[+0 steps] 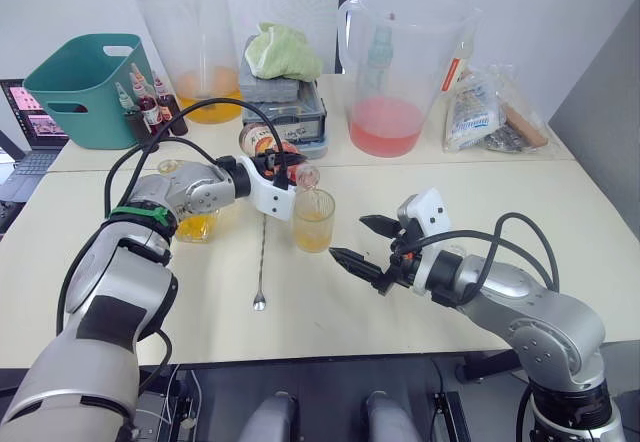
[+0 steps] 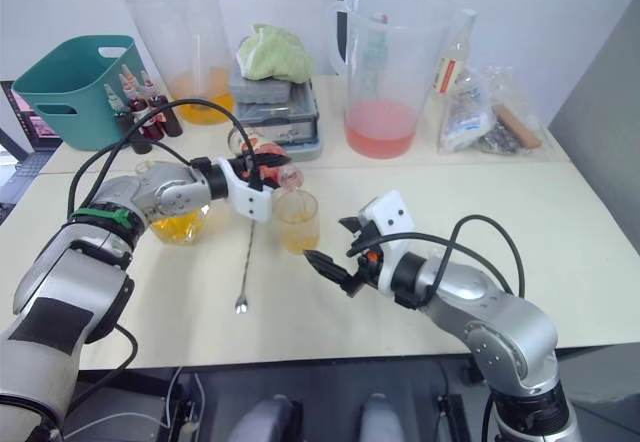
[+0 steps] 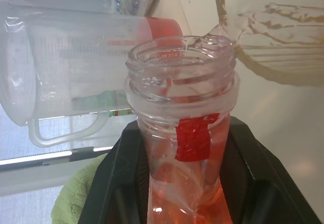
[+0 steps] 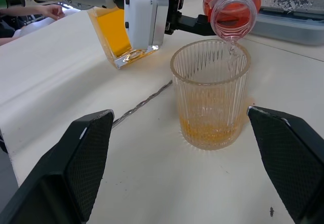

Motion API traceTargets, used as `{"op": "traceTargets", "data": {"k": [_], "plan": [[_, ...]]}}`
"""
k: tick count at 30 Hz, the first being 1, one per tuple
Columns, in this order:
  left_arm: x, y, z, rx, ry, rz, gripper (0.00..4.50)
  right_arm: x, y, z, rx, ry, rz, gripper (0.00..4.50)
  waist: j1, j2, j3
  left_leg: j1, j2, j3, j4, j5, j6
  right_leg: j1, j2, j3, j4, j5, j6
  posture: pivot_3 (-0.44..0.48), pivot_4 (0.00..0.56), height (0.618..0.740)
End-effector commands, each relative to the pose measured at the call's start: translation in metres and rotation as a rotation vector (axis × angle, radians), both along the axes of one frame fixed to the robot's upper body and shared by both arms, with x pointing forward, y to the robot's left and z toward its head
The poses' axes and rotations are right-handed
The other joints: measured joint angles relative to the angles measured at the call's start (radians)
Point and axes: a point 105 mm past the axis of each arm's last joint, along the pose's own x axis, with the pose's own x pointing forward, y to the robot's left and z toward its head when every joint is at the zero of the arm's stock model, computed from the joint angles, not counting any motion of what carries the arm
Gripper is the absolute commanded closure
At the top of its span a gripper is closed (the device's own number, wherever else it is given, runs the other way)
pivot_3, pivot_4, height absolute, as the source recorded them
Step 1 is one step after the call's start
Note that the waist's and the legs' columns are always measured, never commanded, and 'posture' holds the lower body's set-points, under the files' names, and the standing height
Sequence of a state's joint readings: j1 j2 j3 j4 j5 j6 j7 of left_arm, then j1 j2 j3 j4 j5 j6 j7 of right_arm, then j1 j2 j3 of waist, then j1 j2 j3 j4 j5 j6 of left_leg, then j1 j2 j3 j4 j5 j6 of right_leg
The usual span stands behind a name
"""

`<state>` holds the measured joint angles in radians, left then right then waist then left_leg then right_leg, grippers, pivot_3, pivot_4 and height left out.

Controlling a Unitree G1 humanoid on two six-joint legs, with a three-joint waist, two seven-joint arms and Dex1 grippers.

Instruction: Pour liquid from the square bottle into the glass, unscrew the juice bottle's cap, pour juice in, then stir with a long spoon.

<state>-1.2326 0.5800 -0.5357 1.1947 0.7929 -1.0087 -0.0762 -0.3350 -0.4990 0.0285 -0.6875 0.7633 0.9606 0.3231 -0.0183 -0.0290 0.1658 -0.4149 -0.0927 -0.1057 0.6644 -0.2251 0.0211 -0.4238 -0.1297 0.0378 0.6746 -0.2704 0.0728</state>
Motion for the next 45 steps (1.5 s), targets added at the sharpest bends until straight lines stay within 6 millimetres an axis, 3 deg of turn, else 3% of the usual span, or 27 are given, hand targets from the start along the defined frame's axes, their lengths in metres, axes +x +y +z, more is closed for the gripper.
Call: {"op": "traceTargets", "data": {"k": [1,17,30,39,45], "plan": [[-0.002,-0.007,0.029,-0.023,-0.098,-0.043,3.05,-0.005,0.001,0.012,0.010,-0.051,0.013,0.02,0.000,0.000,0.000,0.000,0.000,0.000,0.000,0.000,0.000,0.000,0.000,0.000,0.000,0.000,0.000,0.000,0.150,0.740],[-0.001,-0.007,0.030,-0.021,-0.110,-0.040,3.05,-0.006,0.001,0.012,0.012,-0.047,0.018,0.02,0.000,0.000,0.000,0.000,0.000,0.000,0.000,0.000,0.000,0.000,0.000,0.000,0.000,0.000,0.000,0.000,0.150,0.740],[-0.004,-0.010,0.024,-0.170,0.056,-0.044,3.05,-0.005,-0.002,0.012,0.006,-0.049,0.012,0.02,-0.003,0.000,0.000,0.000,0.000,0.000,0.002,0.000,0.000,0.000,0.000,0.000,0.002,0.000,0.000,0.000,0.150,0.740],[-0.002,-0.009,0.044,-0.372,0.186,-0.041,3.05,-0.004,-0.003,0.013,0.001,-0.053,0.010,0.02,-0.002,0.000,0.000,-0.001,0.000,0.000,0.004,-0.001,0.001,0.000,0.000,0.000,0.003,0.000,0.000,0.000,0.150,0.740],[0.001,0.001,0.081,-0.600,0.346,-0.052,3.05,-0.001,-0.005,0.014,-0.004,-0.055,0.008,0.02,-0.012,0.000,0.000,-0.001,0.001,0.000,0.007,-0.001,0.002,0.000,0.000,-0.001,0.004,0.000,0.000,0.000,0.150,0.740]]}}
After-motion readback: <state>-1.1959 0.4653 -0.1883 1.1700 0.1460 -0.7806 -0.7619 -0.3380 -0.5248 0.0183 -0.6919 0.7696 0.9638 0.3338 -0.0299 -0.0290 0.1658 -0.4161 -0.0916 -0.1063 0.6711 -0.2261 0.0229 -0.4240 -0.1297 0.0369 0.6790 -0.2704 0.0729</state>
